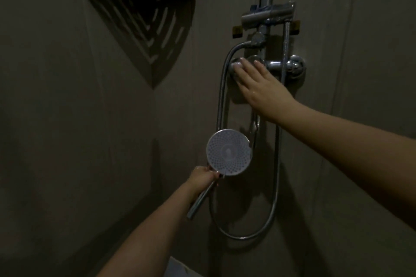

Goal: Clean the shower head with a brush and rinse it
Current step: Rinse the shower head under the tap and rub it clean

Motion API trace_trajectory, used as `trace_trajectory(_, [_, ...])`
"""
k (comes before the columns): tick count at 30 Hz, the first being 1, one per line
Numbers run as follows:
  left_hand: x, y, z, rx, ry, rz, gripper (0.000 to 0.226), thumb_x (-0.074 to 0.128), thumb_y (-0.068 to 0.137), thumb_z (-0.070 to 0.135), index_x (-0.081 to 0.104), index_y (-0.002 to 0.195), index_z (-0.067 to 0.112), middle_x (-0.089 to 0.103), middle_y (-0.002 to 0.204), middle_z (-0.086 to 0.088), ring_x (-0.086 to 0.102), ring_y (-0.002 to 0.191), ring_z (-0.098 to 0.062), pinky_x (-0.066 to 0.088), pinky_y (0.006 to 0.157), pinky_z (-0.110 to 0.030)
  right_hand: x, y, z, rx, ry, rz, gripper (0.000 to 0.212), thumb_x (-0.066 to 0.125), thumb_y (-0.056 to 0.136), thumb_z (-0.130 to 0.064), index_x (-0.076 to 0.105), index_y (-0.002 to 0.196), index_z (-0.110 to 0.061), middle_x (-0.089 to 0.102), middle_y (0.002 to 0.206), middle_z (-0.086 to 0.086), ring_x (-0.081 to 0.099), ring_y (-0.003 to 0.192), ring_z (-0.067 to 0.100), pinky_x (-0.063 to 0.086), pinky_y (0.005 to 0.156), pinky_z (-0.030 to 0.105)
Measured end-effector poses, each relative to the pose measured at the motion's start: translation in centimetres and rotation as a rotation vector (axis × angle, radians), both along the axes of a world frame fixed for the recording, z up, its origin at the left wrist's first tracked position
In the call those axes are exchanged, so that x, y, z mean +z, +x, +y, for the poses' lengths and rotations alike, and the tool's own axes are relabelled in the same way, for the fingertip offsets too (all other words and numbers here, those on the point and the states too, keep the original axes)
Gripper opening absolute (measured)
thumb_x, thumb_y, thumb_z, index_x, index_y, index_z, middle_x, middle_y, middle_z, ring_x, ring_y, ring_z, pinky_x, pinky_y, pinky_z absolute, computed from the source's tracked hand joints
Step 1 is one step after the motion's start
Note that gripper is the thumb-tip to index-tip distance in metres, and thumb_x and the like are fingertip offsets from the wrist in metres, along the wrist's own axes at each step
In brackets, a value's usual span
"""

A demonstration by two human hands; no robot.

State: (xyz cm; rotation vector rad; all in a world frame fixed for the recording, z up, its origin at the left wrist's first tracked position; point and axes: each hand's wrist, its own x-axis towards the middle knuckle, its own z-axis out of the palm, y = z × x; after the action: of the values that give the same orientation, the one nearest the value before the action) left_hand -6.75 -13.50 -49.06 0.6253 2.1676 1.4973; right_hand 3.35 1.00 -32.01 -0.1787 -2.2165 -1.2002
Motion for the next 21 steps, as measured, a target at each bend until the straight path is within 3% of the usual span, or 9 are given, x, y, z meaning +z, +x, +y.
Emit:
trace_trajectory(7, [2.3,-0.7,1.4,-0.236,-0.185,0.157,0.016,0.056,0.090,0.021,0.061,0.088,0.006,0.058,0.072,-0.004,0.055,0.058,-0.011,0.044,0.042,-0.016,-0.1,-0.3,-0.1,-0.010,-0.062,-0.046,0.040,0.040,0.094,-0.018,0.048,0.131,-0.005,-0.006,0.157,0.019,-0.012,0.145,0.035,-0.016,0.108,0.045])
trace_trajectory(14, [3.7,-1.2,2.5,-0.312,-0.269,0.256,0.031,0.053,0.092,0.021,0.061,0.107,-0.004,0.057,0.077,-0.007,0.056,0.060,-0.012,0.044,0.042,-0.015,0.8,-0.4,-0.7,0.020,-0.110,-0.076,0.038,0.037,0.096,-0.019,0.052,0.125,0.000,-0.002,0.157,0.021,-0.009,0.145,0.037,-0.008,0.115,0.051])
trace_trajectory(21, [3.2,-1.5,2.1,-0.331,-0.326,0.286,0.019,0.053,0.092,0.022,0.060,0.089,0.005,0.058,0.072,-0.005,0.056,0.057,-0.011,0.043,0.041,-0.016,1.4,0.0,-1.4,-0.008,-0.160,-0.111,0.040,0.037,0.096,-0.018,0.047,0.130,0.001,-0.005,0.157,0.021,-0.013,0.144,0.037,-0.008,0.115,0.051])
